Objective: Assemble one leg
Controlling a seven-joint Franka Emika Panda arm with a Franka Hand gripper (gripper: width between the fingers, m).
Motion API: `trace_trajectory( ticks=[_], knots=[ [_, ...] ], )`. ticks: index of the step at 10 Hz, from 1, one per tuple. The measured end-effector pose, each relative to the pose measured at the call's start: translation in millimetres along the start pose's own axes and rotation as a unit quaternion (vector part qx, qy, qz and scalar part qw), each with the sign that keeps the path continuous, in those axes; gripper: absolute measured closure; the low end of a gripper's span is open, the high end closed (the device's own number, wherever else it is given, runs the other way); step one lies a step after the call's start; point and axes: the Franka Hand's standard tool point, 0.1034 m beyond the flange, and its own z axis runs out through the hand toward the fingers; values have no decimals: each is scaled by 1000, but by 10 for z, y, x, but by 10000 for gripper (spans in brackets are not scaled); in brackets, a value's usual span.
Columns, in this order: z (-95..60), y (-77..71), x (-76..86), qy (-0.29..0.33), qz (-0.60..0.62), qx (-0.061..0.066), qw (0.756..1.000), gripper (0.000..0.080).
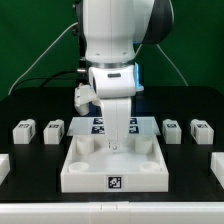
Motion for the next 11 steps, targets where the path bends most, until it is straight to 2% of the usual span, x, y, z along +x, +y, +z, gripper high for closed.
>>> trace_trajectory(
  ticks=[2, 3, 4, 5, 7, 8, 9, 11],
  knots=[
    [-7, 81, 3, -1, 10, -5, 1000, 150],
    [-1, 69, -3, -1, 11, -4, 1000, 150],
    [0, 68, -7, -1, 11, -4, 1000, 297],
    [0, 68, -7, -1, 11, -4, 1000, 297],
    [0, 68, -9, -1, 11, -4, 1000, 570],
    [0, 67, -9, -1, 11, -3, 1000, 570],
    [-10, 82, -14, -1, 12, -6, 1000, 733],
    [-12, 87, -17, -1, 12, -8, 1000, 732]
  ],
)
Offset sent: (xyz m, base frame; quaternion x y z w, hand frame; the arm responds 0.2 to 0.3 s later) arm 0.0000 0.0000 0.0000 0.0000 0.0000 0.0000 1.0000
